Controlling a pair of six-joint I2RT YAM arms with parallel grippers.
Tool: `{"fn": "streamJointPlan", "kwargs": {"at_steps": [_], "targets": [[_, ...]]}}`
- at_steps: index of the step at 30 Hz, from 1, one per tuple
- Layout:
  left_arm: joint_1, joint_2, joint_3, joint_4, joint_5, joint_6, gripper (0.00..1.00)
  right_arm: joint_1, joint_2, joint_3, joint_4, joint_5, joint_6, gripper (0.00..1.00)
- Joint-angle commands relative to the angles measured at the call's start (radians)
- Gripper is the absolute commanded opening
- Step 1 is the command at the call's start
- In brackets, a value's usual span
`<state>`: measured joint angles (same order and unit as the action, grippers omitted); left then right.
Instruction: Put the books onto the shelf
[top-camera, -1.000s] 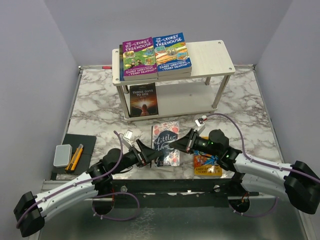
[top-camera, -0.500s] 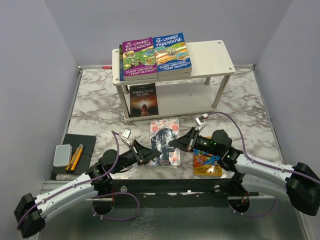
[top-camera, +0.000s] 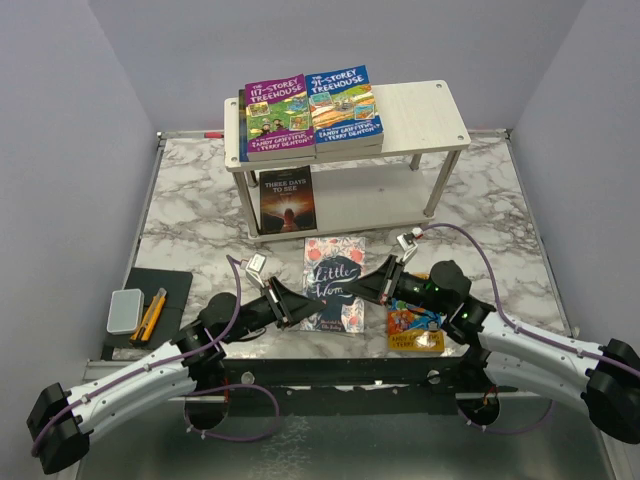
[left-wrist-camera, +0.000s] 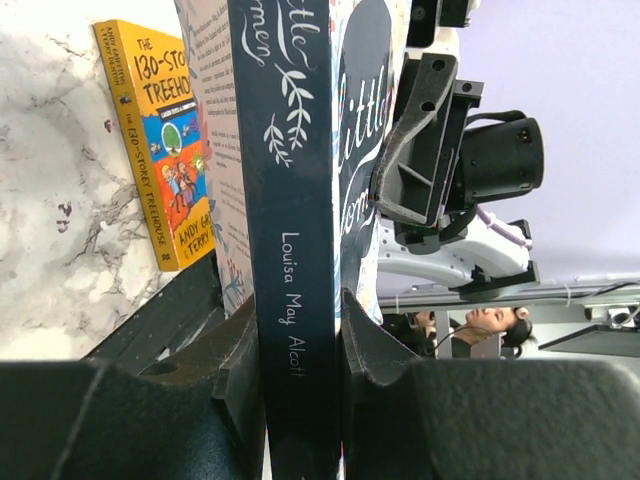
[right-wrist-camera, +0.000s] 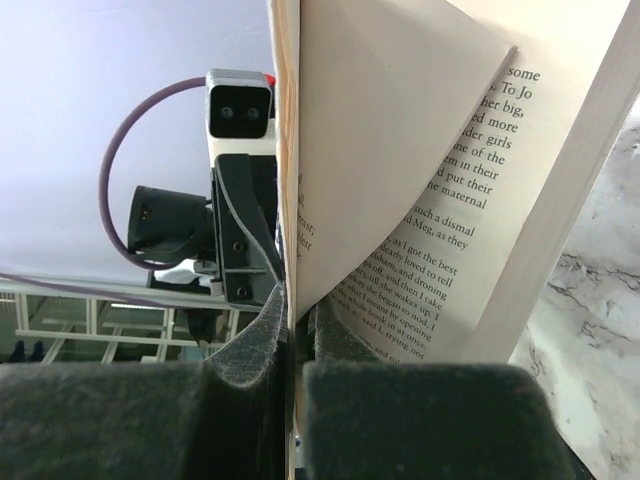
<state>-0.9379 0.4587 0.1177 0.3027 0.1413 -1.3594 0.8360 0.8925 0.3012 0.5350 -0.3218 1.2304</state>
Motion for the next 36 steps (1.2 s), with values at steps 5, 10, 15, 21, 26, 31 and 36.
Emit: {"fn": "streamJointPlan", "kwargs": {"at_steps": [5, 10, 15, 21, 26, 31, 36], "targets": [[-0.002, -0.011, 0.097, -0.086, -0.003, 0.086, 0.00, 0.011, -0.114, 0.087, -0.287, 0.037, -0.106, 0.17], [-0.002, -0.037, 0.120, -0.126, -0.024, 0.098, 0.00, 0.011, -0.227, 0.105, -0.477, 0.135, -0.142, 0.40], [-0.001, -0.034, 0.152, -0.130, -0.030, 0.110, 0.00, 0.011, -0.312, 0.066, -0.533, 0.195, -0.128, 0.57], [-0.001, -0.026, 0.194, -0.090, -0.042, 0.106, 0.00, 0.011, -0.297, -0.023, -0.393, 0.117, -0.110, 0.69], [-0.001, -0.001, 0.232, -0.069, -0.034, 0.098, 0.00, 0.011, -0.215, -0.050, -0.253, 0.040, -0.100, 0.73], [-0.001, 0.016, 0.247, -0.021, -0.025, 0.076, 0.00, 0.011, -0.150, -0.068, -0.108, -0.018, -0.075, 0.75], [-0.001, 0.015, 0.253, 0.003, -0.046, 0.075, 0.00, 0.012, -0.111, -0.115, 0.081, -0.057, -0.007, 0.76]]}}
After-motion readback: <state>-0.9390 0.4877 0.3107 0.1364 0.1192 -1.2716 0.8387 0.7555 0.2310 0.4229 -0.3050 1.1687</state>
